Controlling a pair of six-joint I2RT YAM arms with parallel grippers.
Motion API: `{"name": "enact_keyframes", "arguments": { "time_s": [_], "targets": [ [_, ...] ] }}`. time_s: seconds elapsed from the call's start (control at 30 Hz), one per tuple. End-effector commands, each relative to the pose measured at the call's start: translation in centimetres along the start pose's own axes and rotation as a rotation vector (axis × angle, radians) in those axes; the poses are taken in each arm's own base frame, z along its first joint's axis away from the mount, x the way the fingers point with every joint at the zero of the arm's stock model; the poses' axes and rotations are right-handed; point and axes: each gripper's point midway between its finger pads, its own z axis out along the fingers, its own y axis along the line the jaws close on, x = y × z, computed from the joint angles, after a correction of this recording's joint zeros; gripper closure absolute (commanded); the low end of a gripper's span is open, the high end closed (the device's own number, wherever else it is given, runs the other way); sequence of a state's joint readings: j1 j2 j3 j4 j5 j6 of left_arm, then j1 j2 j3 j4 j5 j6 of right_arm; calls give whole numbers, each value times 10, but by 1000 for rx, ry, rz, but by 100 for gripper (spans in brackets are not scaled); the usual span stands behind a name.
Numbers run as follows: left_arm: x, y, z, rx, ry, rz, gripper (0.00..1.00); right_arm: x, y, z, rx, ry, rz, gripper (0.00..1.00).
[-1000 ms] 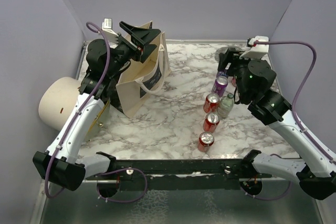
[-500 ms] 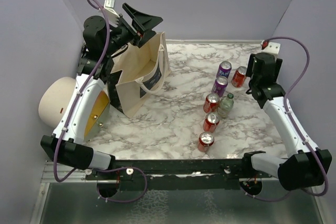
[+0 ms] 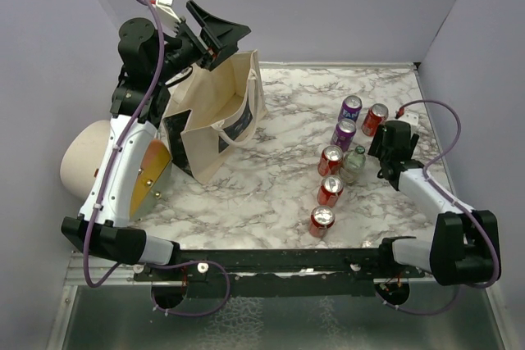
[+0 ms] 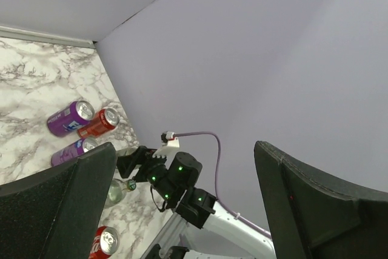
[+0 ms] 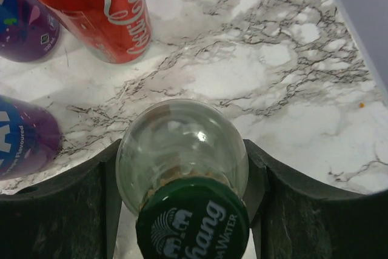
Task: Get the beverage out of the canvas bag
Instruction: Place the drink at the center of the board.
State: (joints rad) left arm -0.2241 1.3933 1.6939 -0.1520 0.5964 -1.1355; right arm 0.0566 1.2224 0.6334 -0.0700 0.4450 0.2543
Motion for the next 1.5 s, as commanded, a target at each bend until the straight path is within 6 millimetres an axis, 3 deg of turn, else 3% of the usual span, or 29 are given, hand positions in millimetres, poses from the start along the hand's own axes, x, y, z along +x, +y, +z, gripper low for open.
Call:
{"name": "enact_keyframes", "arguments": {
  "time_s": [0.0,0.13,0.2,0.37,0.47,0.7,0.93,1.07,1.23,1.33,1.47],
  "targets": [
    [0,-13,-9,25,14,33,1,-56,11,7,-37,-228,166,98],
    [1,-13,-10,21,16,21,1,-47,12,10,-40,-207,145,98],
    [2,-11,-11,13,14,15,1,-39,11,11,-38,-196,136,91],
    [4,-8,-13,2,11,-10,1,-29,6,7,-33,-175,103,35],
    [3,-8,-13,4,4,-8,1,-29,4,4,-26,-169,103,21],
    [0,-11,-12,17,-6,5,1,-45,2,-8,-31,-168,103,4],
    [3,-9,-16,36,-26,8,1,-54,-4,-38,-24,-131,138,0],
    [2,-6,-21,20,-63,37,1,-78,4,-73,-86,-129,134,0],
    [-2,10,-27,-52,-111,133,1,-144,10,-136,-189,-245,156,0],
    [-13,19,-35,-137,-162,233,1,-188,51,-196,-501,-315,-1,0],
    [-43,19,-61,-288,-291,414,1,-231,76,-280,-821,-386,-37,0]
  ]
}}
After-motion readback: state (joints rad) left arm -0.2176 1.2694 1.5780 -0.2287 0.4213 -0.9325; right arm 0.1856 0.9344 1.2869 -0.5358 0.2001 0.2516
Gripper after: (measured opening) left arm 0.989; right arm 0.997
